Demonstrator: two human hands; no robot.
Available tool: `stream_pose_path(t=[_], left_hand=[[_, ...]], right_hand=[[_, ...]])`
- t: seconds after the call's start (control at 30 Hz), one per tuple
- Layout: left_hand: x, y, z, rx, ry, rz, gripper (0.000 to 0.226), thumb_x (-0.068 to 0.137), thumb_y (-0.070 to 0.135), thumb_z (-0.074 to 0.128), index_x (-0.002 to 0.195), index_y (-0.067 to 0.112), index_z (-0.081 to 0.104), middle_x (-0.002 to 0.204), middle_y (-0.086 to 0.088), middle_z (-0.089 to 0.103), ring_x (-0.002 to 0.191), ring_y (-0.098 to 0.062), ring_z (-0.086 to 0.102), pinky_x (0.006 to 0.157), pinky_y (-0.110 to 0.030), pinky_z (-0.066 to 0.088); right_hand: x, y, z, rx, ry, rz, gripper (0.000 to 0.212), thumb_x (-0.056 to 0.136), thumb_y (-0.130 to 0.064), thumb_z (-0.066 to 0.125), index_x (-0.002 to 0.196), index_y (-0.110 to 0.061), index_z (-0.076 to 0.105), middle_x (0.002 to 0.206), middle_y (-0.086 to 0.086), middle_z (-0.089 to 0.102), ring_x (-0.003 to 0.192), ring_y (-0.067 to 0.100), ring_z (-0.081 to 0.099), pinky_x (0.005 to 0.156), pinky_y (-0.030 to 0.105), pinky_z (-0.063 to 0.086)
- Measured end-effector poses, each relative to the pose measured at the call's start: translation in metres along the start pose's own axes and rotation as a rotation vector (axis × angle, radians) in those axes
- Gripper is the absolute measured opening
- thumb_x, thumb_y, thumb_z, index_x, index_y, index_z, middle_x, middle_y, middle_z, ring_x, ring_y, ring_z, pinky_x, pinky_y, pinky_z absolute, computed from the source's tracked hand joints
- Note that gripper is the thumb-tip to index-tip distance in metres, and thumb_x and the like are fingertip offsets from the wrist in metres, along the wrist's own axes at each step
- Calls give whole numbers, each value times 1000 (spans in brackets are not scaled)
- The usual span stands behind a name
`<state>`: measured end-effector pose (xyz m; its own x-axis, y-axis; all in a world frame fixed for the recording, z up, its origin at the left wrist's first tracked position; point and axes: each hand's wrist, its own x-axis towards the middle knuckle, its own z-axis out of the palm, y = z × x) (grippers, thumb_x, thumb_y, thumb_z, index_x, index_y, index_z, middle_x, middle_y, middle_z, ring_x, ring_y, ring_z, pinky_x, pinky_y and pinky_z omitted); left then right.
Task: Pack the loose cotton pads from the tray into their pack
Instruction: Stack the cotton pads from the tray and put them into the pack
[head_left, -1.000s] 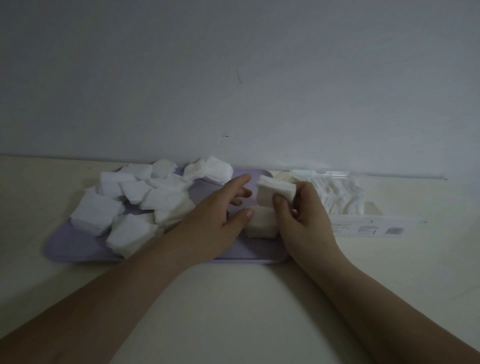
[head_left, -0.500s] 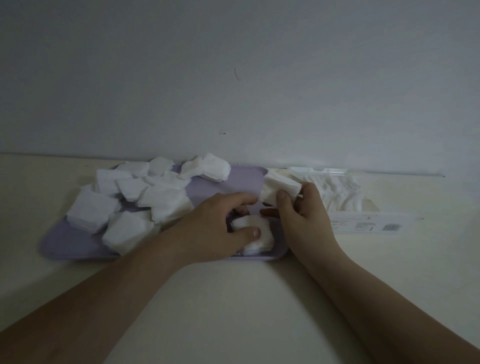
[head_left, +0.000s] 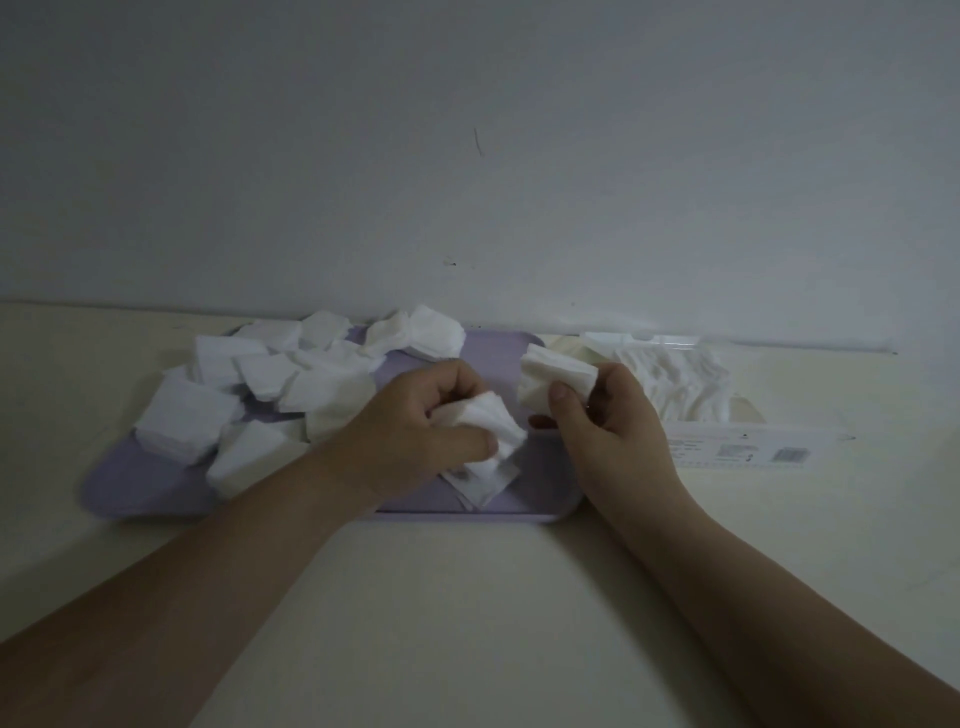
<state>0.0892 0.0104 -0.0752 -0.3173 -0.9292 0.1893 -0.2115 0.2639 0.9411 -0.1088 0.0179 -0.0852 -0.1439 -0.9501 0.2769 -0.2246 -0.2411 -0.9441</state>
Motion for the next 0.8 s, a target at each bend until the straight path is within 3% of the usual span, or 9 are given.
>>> stream_pose_path(t=[0.13,0.27,0.37,0.53,0.67,0.8], left_hand=[[2,0,-1,-162,120,17,21,72,19,79,88,25,68,81,-1,68,76,-18,58,68,-34,47],[2,2,-1,-257,140,20,25,72,12,79,87,30,70,85,-4,72,80,-22,61,76,-42,49],[1,3,0,-254,108,25,29,71,7,77,81,33,71,80,1,72,77,-17,61,71,-33,52],[1,3,1,-229,58,33,27,80,-8,76,90,14,65,79,4,74,74,-7,67,68,-20,55],[1,3,3,-281,38,5,28,69,2,80,92,11,67,85,1,76,82,-9,70,75,-20,58],[2,0,3,-233,87,2,29,64,12,85,89,18,72,89,2,77,86,-8,70,78,-22,58]], right_hand=[[0,0,-5,-117,11,-15,7,96,-27,66,97,-21,63,89,7,70,79,19,67,76,38,54],[0,1,-6,-92,-19,-32,6,94,-24,70,96,-21,65,86,6,71,75,16,66,71,32,52],[0,2,-6,-46,-60,-14,11,90,-25,75,96,-22,66,87,6,75,82,23,72,74,40,56],[0,4,-6,22,-120,9,17,89,-19,76,95,-19,60,82,11,77,72,20,67,68,41,50],[-1,2,-8,75,-186,11,19,91,-10,72,108,-19,69,93,2,81,90,21,77,80,39,59],[0,2,-8,83,-222,-33,19,93,-2,69,107,-12,77,95,1,81,94,18,77,85,34,61]])
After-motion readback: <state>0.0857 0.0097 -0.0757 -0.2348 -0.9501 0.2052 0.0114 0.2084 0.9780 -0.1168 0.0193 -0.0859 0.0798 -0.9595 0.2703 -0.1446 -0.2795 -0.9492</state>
